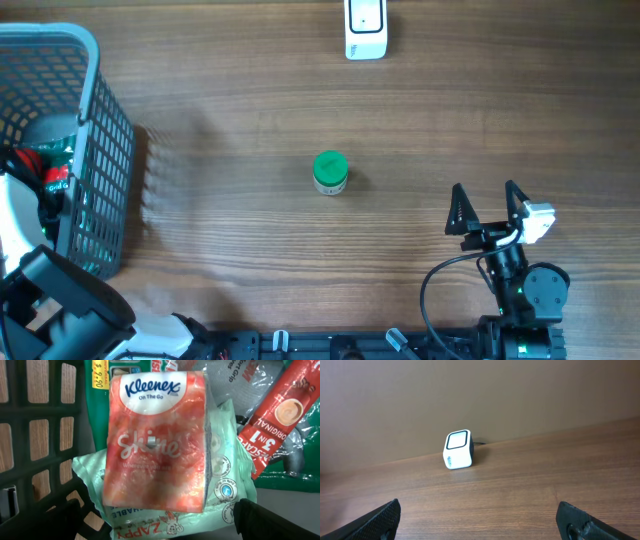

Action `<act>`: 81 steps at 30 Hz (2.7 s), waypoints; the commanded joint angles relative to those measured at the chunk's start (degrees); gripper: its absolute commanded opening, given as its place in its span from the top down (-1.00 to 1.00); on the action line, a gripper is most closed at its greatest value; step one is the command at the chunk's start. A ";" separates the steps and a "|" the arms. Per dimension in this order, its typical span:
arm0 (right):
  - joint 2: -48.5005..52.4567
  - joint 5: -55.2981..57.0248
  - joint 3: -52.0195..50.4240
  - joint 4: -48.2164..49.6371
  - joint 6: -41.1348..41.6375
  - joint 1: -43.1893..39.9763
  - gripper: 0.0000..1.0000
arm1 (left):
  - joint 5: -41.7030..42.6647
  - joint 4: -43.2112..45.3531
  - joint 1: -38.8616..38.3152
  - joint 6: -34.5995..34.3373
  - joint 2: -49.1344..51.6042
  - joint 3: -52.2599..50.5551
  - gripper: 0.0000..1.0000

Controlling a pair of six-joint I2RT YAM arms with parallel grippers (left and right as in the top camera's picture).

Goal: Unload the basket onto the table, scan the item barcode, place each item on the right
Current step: 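Return the left gripper to the basket and grasp the Kleenex pack, then carry the Kleenex pack out and place it beside the jar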

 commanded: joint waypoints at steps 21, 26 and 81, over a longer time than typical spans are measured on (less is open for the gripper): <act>0.13 0.81 -0.02 0.26 0.74 0.46 -1.00 | -6.21 5.55 0.22 -0.15 7.82 -0.72 -0.14; 0.13 0.81 -0.02 0.26 0.74 0.46 -0.99 | -5.99 5.55 0.15 -0.13 6.23 -0.48 0.08; 0.13 0.81 -0.02 0.26 0.74 0.46 -0.99 | 12.39 -4.04 -44.98 24.37 -24.33 24.15 0.07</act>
